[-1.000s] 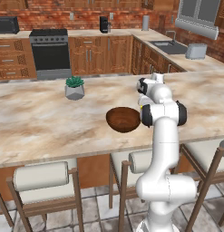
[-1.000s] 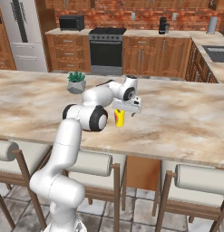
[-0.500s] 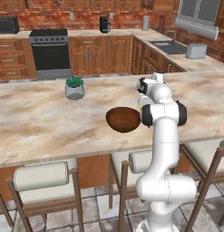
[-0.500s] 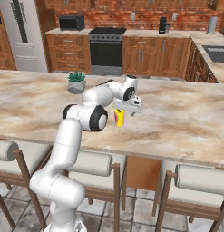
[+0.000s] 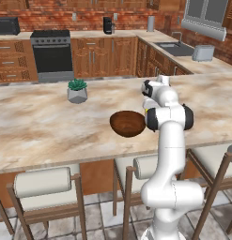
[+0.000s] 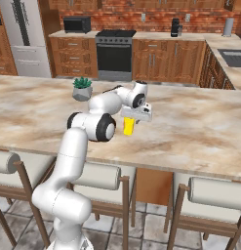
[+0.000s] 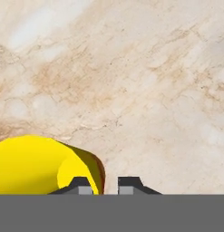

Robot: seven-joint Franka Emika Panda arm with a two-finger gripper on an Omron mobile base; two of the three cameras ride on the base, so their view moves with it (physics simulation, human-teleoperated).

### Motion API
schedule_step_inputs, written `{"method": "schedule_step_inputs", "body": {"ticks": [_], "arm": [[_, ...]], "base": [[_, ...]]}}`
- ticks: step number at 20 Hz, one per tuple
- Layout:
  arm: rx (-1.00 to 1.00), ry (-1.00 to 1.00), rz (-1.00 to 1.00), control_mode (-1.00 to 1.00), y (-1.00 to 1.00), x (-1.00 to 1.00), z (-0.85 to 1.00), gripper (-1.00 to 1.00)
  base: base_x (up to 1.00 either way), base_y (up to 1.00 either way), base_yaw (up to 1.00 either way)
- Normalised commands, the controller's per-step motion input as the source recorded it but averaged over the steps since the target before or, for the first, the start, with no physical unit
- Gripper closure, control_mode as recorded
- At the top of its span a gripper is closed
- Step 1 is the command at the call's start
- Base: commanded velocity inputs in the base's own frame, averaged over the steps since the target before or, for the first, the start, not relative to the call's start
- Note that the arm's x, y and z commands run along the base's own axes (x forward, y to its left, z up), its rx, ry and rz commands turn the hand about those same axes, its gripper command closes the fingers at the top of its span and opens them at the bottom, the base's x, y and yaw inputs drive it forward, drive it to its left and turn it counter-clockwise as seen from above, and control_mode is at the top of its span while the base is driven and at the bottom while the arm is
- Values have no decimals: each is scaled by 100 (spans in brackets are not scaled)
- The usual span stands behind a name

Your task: Place the cup inside the bowl on the dining table and move the bowl to any counter.

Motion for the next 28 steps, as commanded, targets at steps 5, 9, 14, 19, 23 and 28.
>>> {"method": "schedule_step_inputs", "body": {"ticks": [5,9,14,19,23,28], "arm": [[0,0,0,-100,0,0,0,100],[0,0,0,-100,0,-14,23,100],[0,-7,1,-100,0,-27,35,100],[0,-13,1,-100,0,-23,30,100],[1,-13,0,-100,0,-21,28,100],[0,-12,0,-100,0,-23,20,100]], "base": [[0,0,0],[0,0,0],[0,0,0],[0,0,0],[0,0,0],[0,0,0]]}}
